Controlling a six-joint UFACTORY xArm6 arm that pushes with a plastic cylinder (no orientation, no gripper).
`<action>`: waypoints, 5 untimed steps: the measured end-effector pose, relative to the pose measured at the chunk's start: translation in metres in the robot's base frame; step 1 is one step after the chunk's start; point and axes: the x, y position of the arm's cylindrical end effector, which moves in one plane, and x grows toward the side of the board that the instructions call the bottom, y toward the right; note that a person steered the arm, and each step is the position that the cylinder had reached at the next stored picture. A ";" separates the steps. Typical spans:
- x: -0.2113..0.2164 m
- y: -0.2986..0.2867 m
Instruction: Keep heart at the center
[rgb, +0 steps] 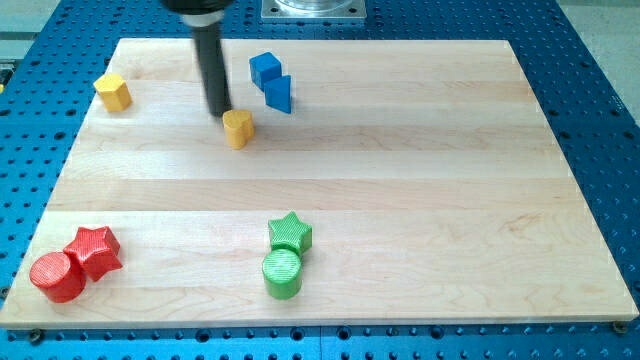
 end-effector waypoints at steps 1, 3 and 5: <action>0.024 0.074; -0.009 0.139; 0.044 0.036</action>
